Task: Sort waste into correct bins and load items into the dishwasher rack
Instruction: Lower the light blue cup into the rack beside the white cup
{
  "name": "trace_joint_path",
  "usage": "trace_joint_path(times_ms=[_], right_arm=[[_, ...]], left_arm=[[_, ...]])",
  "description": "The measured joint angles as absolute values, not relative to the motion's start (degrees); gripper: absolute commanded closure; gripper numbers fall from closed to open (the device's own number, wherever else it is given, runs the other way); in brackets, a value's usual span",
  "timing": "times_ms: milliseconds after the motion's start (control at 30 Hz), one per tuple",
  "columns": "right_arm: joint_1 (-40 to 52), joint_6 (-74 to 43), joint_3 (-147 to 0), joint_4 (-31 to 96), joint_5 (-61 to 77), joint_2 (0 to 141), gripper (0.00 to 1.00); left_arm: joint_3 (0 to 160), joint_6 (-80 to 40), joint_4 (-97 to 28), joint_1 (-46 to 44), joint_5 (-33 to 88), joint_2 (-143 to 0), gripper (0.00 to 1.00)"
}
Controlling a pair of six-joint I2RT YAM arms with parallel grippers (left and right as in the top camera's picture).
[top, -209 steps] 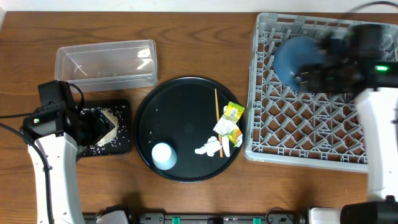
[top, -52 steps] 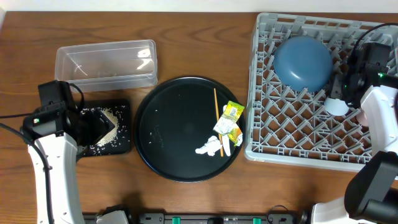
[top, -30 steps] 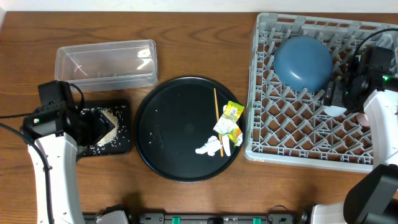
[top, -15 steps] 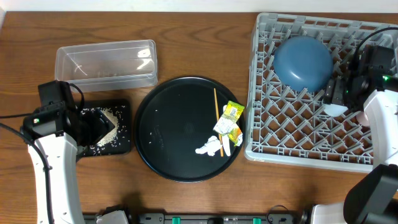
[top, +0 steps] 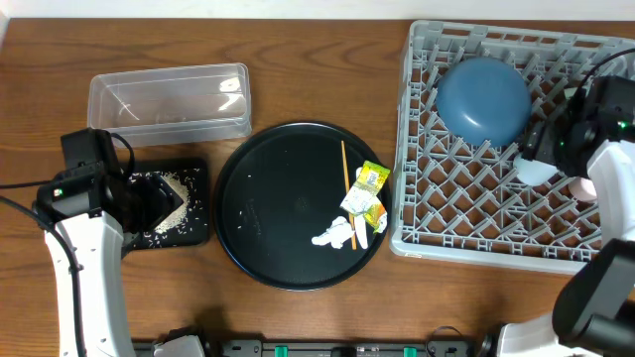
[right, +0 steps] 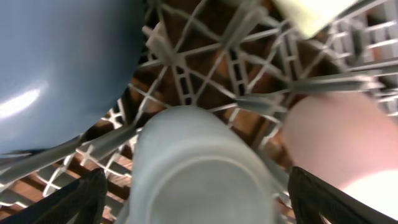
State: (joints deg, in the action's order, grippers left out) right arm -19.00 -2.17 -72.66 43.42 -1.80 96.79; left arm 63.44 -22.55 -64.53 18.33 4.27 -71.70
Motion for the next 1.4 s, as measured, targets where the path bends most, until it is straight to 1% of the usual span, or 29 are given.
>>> trace_joint_path(times_ms=[67, 233, 300, 467, 567, 933, 1400], right_arm=[[-19.0, -2.35, -72.55, 43.42, -0.78, 97.43, 0.2], [-19.14, -2.55, -72.53, 43.05, -0.08, 97.49, 0.48], [-19.27, -2.55, -72.53, 43.05, -0.01, 97.49, 0.53], [-19.27, -2.63, -72.55, 43.62, 0.05, 97.43, 0.57], [-19.27, -2.63, -72.79, 44.56, 0.27, 96.66, 0.62], [-19.27, -2.63, -75.0, 45.6, 0.95, 85.91, 0.63], [-19.18, -2.63, -75.07, 44.58, 0.82, 87.15, 0.63]], left_arm=[[63.44, -22.55, -64.64, 18.33, 4.27, -71.7, 0.13], [63.44, -22.52, -64.71, 18.33, 4.27, -71.7, 0.13], [63.44, -22.52, -64.73, 18.33, 4.27, -71.7, 0.13], [63.44, -22.52, -64.77, 18.33, 4.27, -71.7, 0.13], [63.44, -22.52, -64.86, 18.33, 4.27, -71.7, 0.13], [63.44, -22.55, -64.95, 18.33, 4.27, -71.7, 0.12], [63.44, -22.55, -64.9, 18.33, 4.27, -71.7, 0.13]])
